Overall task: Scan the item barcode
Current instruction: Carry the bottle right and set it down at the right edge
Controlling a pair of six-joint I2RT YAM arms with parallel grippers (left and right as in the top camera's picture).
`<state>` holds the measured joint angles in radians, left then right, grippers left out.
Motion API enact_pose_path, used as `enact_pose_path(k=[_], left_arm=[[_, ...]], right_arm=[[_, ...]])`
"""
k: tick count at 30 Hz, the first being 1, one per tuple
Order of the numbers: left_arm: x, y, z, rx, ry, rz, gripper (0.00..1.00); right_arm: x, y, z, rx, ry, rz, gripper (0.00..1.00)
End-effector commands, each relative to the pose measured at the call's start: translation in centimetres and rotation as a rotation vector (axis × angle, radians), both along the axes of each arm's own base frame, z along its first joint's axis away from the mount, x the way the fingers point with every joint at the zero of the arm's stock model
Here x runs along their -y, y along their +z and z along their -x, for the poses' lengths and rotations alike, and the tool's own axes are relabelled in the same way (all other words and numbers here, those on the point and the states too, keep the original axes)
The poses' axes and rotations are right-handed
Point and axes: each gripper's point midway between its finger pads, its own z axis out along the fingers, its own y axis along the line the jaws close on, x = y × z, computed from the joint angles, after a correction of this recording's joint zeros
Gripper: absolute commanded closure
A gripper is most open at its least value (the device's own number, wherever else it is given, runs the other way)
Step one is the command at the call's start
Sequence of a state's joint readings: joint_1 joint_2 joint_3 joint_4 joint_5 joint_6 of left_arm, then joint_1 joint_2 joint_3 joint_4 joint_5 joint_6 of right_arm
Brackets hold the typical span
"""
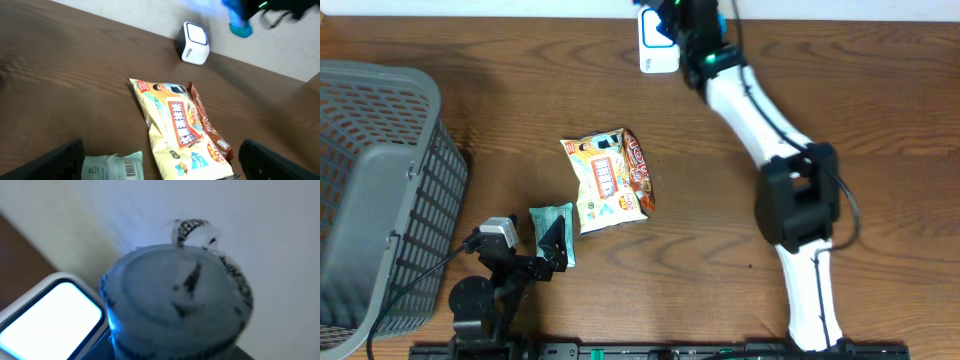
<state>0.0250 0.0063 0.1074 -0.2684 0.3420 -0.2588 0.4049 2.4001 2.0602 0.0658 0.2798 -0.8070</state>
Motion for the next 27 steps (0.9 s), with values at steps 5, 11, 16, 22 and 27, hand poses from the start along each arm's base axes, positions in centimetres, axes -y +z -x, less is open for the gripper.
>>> enact_pose_path(k=[5, 11, 16, 22, 27], left_arm=[[0.1, -1.0, 0.1, -0.031, -0.004, -0.001, 0.02], [0.1, -1.0, 0.1, -0.031, -0.004, -0.001, 0.02], [0.1, -1.0, 0.1, -0.031, -0.004, -0.001, 0.02], [0.1, -1.0, 0.1, -0.031, -0.004, -0.001, 0.02], [0.1, -1.0, 0.1, -0.031, -0.004, -0.001, 0.02]], right_arm=[[-3.4, -2.5, 0.1, 0.107, -0.035, 0.213, 0.99], [-3.2, -1.9, 0.5, 0.119, -0.101, 0.222, 0.99], [3.7, 0.4, 0.9, 0.141, -0.449, 0.162, 0.99], [22.6, -1.7, 5.1, -0.162, -0.907, 0.243, 0.99], [36.3, -7.8, 10.8, -0.514, -1.087, 0.227, 0.99]])
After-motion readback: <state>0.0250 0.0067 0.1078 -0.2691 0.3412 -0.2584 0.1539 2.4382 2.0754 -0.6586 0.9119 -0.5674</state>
